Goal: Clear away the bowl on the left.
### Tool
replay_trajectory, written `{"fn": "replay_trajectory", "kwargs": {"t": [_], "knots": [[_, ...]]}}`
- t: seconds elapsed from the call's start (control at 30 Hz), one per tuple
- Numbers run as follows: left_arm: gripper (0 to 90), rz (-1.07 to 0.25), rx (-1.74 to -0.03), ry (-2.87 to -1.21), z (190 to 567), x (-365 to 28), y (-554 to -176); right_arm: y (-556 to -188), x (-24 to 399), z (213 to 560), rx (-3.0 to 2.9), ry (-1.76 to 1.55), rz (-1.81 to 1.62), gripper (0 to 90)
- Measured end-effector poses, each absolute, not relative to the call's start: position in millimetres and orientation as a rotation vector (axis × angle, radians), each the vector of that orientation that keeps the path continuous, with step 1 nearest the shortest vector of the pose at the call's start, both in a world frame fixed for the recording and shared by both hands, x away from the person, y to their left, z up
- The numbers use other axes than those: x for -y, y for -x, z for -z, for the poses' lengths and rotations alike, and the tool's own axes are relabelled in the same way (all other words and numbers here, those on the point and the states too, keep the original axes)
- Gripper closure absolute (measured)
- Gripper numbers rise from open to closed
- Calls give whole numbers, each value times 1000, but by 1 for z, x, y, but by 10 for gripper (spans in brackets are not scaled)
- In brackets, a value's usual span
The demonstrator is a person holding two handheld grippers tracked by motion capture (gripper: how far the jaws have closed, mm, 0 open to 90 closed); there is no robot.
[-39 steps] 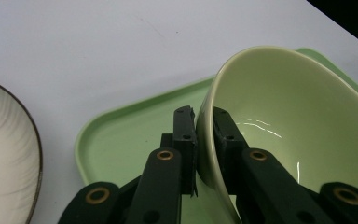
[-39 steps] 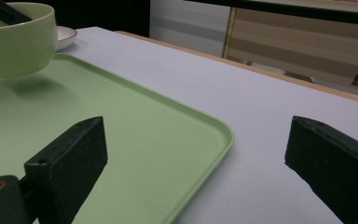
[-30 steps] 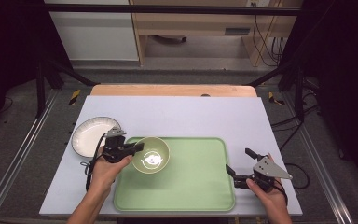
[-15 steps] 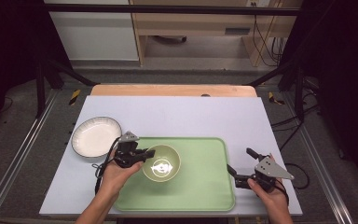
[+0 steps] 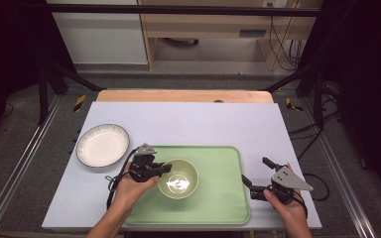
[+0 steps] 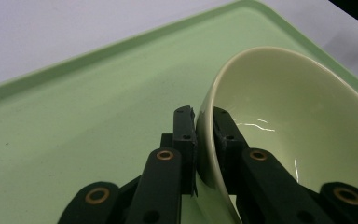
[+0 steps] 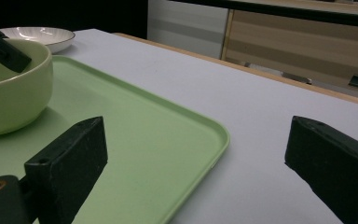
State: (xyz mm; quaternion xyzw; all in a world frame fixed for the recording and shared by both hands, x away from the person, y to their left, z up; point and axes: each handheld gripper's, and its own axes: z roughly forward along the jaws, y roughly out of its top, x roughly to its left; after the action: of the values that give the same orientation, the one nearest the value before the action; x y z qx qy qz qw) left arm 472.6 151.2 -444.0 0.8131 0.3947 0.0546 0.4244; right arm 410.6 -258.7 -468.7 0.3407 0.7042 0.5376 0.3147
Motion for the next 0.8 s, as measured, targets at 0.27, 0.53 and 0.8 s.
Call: {"fn": "replay_trajectory", "kwargs": {"t": [0.27, 0.53, 0.8], "knots": [[819, -122, -993, -2033, 448, -149, -473, -411, 258, 469, -1859, -901, -1414, 58], [819, -117, -996, -2030, 449, -148, -473, -411, 258, 469, -1860, -901, -1414, 58], [820, -98, -1004, -2033, 450, -148, -474, -411, 258, 469, -1861, -899, -1412, 58]]}}
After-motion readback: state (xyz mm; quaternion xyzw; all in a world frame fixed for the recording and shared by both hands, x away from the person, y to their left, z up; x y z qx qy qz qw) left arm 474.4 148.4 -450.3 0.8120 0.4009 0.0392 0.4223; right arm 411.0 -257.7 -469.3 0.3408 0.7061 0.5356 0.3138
